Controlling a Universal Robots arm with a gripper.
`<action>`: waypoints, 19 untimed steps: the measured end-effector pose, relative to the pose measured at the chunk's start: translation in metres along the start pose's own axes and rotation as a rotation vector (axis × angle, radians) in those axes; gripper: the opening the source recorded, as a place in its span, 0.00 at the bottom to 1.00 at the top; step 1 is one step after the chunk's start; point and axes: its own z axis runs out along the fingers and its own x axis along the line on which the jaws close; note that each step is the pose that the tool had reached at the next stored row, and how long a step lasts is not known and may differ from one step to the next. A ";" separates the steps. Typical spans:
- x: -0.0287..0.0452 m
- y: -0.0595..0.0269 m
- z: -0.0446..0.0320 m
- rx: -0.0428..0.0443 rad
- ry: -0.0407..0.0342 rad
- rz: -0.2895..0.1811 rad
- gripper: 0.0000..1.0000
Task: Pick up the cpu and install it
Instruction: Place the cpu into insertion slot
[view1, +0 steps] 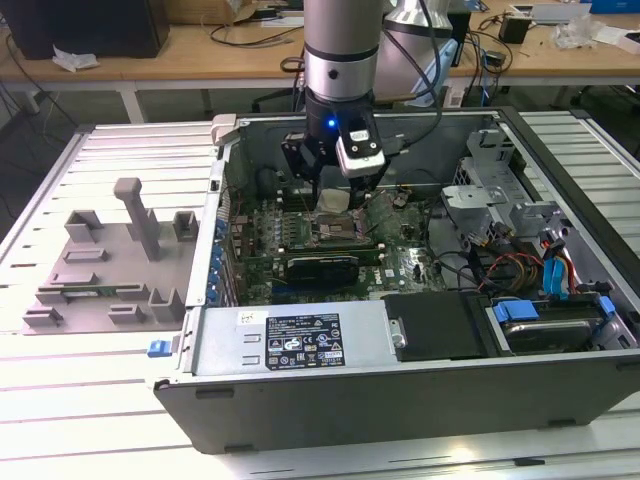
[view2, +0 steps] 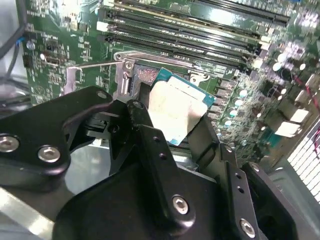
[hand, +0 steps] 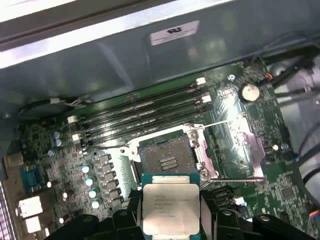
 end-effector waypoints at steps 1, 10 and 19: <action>0.0000 0.0000 0.0000 -0.0003 -0.0013 0.024 0.55; 0.0000 0.0000 0.0000 -0.0023 -0.0111 0.210 0.55; 0.0000 0.0000 0.0002 -0.0043 -0.0205 0.390 0.55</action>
